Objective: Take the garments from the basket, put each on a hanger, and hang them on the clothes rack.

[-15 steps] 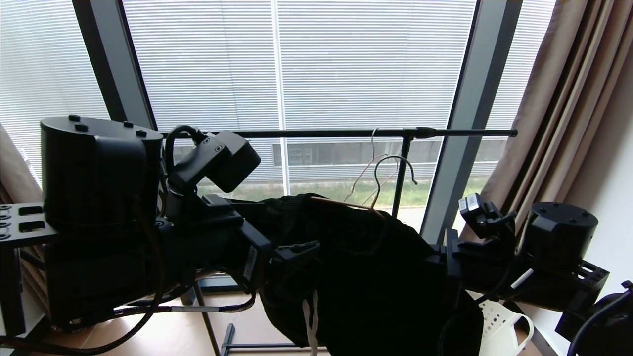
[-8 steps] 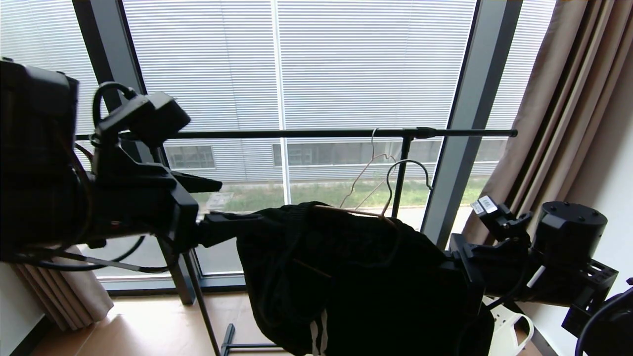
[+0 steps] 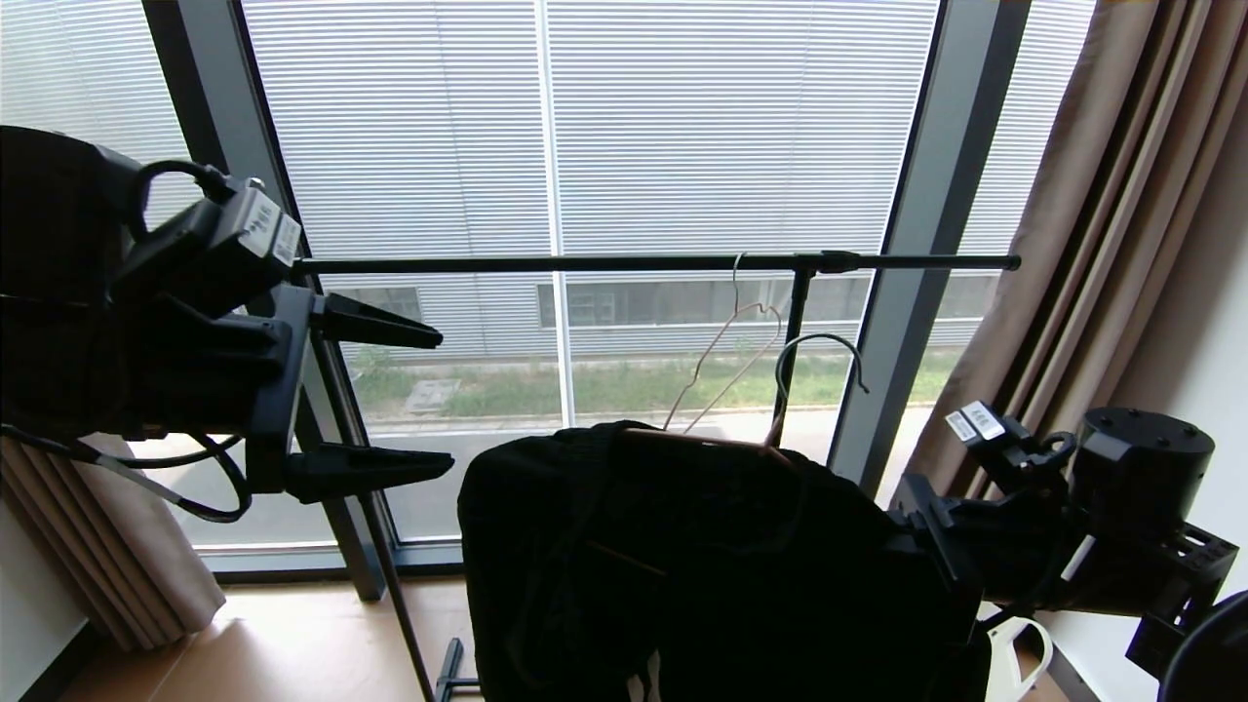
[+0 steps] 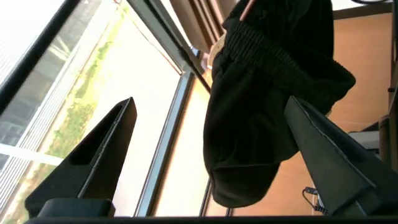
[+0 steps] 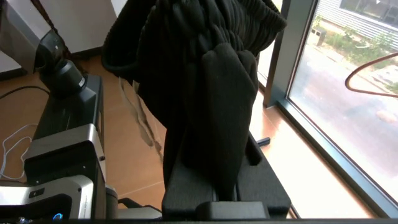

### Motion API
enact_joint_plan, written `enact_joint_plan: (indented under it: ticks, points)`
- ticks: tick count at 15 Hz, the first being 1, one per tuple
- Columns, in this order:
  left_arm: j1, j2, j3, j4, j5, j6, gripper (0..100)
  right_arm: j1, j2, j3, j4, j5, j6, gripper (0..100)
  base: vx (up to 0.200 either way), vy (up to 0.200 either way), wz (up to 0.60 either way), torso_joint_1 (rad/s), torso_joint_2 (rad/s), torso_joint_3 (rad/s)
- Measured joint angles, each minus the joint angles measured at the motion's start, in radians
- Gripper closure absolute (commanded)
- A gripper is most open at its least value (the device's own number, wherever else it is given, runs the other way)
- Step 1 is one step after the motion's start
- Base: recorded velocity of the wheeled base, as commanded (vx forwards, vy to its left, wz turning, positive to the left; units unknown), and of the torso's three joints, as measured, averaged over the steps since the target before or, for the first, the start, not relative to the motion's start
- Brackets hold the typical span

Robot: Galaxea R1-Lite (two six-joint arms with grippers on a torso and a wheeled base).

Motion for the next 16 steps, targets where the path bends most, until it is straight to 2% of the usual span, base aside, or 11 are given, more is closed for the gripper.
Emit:
enact_joint_plan:
  ticks: [5, 11, 16]
  points:
    - [-0.123, 0.081, 0.002, -0.004, -0.002, 0.030, 0, 0.017, -0.023, 0.019, 0.000, 0.010, -0.003, 100, 0.000, 0.000, 0.00, 0.000, 0.00, 0.000]
    - [-0.192, 0.163, -0.023, -0.010, 0.006, 0.028, 0, 0.046, -0.067, 0.039, 0.001, 0.018, -0.003, 100, 0.000, 0.000, 0.00, 0.000, 0.00, 0.000]
    - [-0.231, 0.212, -0.070, -0.009, 0.047, 0.021, 0, 0.092, -0.103, 0.061, 0.001, 0.018, -0.003, 100, 0.000, 0.000, 0.00, 0.000, 0.00, 0.000]
